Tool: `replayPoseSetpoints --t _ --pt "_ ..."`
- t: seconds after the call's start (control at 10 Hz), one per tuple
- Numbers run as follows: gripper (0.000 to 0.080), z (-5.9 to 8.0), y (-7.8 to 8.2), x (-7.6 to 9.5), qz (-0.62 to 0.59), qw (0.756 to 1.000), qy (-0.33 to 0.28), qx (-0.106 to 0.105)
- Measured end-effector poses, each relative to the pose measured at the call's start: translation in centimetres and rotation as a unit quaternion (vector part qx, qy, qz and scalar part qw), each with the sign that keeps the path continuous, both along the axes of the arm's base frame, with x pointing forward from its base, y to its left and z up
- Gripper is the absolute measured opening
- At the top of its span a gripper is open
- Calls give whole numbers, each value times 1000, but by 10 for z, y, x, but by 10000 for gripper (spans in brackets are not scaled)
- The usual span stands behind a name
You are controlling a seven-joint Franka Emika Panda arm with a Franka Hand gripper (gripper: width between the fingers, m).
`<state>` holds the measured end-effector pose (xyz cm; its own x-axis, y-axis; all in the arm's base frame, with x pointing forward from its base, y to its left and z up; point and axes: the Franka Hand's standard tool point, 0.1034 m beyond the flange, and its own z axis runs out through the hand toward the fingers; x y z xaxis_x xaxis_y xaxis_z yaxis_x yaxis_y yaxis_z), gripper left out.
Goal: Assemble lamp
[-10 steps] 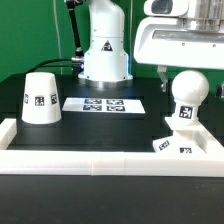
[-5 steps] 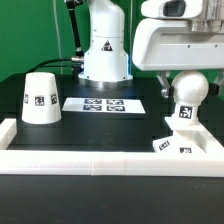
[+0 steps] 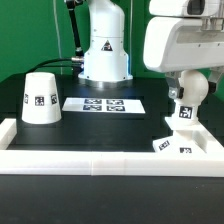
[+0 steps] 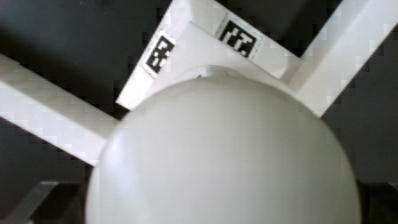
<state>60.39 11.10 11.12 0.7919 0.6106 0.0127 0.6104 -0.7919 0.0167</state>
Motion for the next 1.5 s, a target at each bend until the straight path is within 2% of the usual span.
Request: replayPoseSetpoints --t 0.3,0.5,0.7,1.1,1.4,1.5 --pt "699 0 -3 1 105 994 -2 -5" --pt "699 0 -8 7 239 971 -15 -17" --pt "699 0 -8 6 358 933 -11 -32" --pt "699 0 -8 6 496 867 -1 -53" --pt "699 -2 -19 6 562 825 7 -60" --pt "699 -3 -23 6 568 821 8 -60"
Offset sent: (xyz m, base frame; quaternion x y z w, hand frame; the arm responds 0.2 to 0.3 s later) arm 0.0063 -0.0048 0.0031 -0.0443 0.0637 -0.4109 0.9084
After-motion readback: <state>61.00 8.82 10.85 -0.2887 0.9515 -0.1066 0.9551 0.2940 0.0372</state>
